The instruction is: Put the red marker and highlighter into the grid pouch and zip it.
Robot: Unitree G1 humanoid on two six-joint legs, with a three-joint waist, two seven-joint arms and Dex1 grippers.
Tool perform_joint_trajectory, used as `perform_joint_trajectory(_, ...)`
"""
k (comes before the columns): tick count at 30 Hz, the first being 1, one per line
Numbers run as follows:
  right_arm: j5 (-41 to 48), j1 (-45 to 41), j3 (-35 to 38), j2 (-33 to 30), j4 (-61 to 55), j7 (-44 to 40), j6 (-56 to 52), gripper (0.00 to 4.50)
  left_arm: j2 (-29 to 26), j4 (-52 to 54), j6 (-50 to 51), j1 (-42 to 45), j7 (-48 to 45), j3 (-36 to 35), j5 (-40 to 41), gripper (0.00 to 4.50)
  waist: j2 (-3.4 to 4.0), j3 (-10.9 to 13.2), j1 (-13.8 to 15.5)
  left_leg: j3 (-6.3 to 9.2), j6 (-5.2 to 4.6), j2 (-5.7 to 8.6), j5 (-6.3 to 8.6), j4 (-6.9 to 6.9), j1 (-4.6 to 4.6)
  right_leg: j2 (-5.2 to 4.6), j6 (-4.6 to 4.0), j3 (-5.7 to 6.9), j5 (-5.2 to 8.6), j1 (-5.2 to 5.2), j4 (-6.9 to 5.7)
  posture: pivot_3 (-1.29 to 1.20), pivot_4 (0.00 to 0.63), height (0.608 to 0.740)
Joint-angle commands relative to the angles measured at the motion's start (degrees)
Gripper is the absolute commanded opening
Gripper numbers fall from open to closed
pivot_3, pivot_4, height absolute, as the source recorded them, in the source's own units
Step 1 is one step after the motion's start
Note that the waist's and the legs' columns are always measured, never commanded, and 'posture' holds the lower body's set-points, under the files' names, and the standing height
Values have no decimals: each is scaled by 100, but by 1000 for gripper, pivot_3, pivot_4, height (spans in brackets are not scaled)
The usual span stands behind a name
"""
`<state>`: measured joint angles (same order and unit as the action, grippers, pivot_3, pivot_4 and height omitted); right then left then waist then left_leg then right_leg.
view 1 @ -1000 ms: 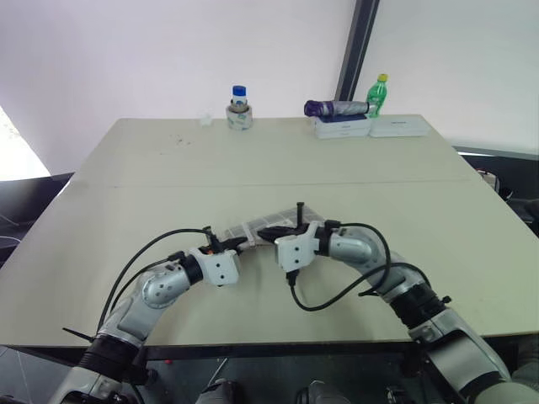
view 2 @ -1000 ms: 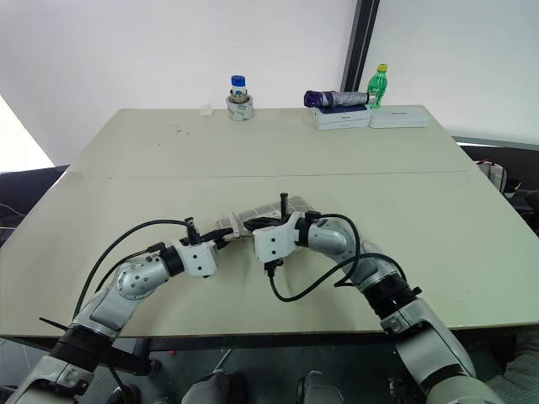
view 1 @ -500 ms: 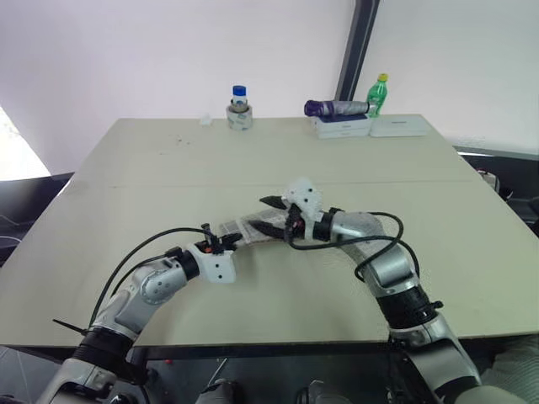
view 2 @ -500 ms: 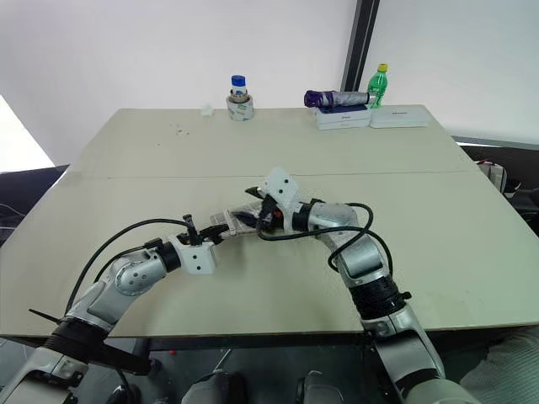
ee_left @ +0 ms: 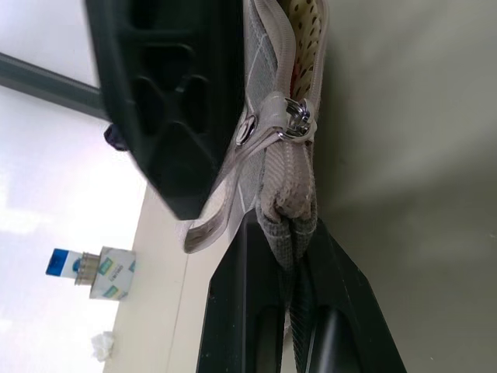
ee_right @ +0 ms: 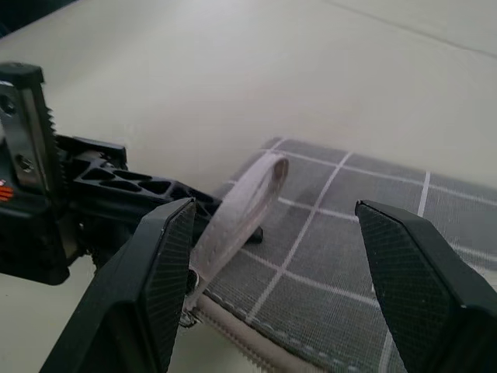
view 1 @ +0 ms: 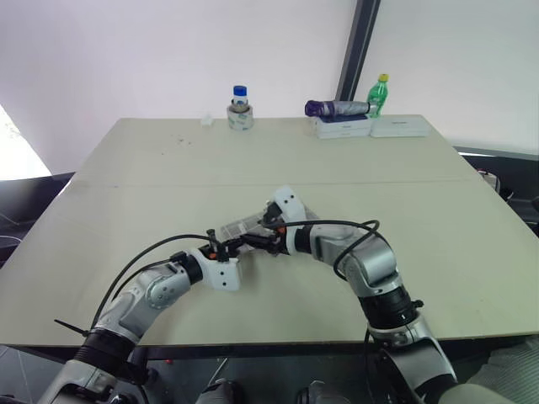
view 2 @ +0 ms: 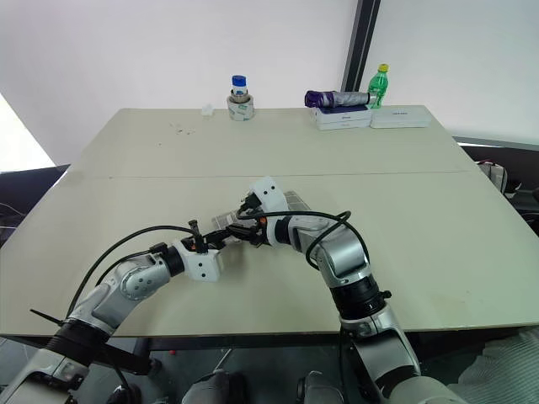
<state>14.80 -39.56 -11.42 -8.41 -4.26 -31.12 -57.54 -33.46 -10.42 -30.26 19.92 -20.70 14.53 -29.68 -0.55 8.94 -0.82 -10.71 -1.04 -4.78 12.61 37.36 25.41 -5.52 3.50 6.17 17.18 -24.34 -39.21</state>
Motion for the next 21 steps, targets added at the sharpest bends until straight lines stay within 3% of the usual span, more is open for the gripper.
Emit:
perform_joint_trajectory(1, 169, -8, 39, 119, -200, 85, -149, 3390, -5, 90, 8, -35, 63, 38, -60, 0, 0, 0, -1, 0, 0, 0, 0, 0, 0, 0, 0, 0, 0, 0, 0, 0, 150, 740)
perform_joint_trajectory(5, 187, 29, -6, 129, -165, 132, -204, 3390, 2, 98, 1, 9, 59, 48, -86, 0, 0, 0, -1, 0, -1, 0, 0, -1, 0, 0, 0, 0, 0, 0, 0, 0, 150, 740)
perform_joint_trajectory(6, 224, 38, 11, 143, -164, 141, -218, 3155, -2, 99, -6, 13, 62, 56, -104, 0, 0, 0, -1, 0, -1, 0, 0, -1, 0, 0, 0, 0, 0, 0, 0, 0, 150, 740)
perform_joint_trajectory(8, 260, 36, 7, 138, -162, 149, -223, 2528, -2, 94, -29, 25, 66, 69, -122, 0, 0, 0, -1, 0, -1, 0, 1, -1, 0, 0, 0, 0, 0, 0, 0, 0, 150, 740)
perform_joint_trajectory(13, 315, 54, 63, 160, -134, 236, -172, 40, 18, 88, -18, 38, 82, 69, -147, 0, 0, 0, 3, 0, -1, 0, 1, -1, 0, 0, 0, 0, 0, 0, 0, 0, 150, 740)
perform_joint_trajectory(21, 597, 74, 321, 239, -182, 253, -172, 40, 12, 110, 7, -7, 103, 30, -90, 0, 0, 0, 0, 1, -2, 0, 1, -2, 0, -1, 0, 1, 0, 0, 0, 0, 150, 740)
